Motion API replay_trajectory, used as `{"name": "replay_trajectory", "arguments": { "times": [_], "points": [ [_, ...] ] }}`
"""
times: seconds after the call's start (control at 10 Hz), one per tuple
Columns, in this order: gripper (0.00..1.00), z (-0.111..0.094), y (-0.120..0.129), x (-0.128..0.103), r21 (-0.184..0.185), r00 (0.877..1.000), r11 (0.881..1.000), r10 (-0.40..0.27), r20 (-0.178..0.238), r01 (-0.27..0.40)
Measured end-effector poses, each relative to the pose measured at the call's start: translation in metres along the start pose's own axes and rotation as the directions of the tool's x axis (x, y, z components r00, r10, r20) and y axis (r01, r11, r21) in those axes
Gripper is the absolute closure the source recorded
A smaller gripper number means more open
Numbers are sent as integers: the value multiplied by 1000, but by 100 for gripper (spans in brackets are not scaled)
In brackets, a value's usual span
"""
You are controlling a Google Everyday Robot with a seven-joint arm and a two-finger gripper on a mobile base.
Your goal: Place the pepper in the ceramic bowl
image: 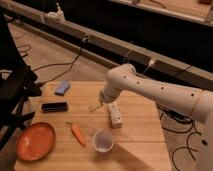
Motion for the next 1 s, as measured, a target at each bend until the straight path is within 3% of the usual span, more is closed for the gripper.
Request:
{"name": "replay_trajectory", "arguments": {
  "times": [0.6,0.9,1.0],
  "points": [
    [20,59,70,-13,-84,991,988,-132,-24,130],
    [20,86,117,-6,-130,972,966,-231,-36,224],
    [20,85,117,-7,-129,972,965,-232,-34,226]
  ]
}}
